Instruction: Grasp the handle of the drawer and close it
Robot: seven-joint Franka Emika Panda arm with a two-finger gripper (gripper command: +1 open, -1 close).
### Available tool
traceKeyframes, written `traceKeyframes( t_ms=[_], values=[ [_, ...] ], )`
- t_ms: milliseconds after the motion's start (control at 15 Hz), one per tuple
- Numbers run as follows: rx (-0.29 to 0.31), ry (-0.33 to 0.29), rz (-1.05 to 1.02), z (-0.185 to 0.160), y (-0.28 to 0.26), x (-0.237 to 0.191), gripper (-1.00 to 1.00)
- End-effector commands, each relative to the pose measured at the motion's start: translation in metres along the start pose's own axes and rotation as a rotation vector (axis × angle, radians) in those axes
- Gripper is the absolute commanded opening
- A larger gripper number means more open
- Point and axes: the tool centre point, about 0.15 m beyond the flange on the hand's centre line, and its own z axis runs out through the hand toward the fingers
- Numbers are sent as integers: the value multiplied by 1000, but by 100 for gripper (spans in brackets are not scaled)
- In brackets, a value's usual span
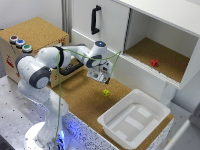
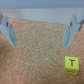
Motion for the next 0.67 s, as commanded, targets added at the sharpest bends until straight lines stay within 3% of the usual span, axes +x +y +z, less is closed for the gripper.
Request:
traceKeyframes(
  t_ms=[0,200,600],
  values=[
    [-39,-29,-4,-20,-42,-11,100],
    [-28,-35,74,-22,-54,-18,100],
    [61,-26,96,-7,-89,-25,100]
  ],
)
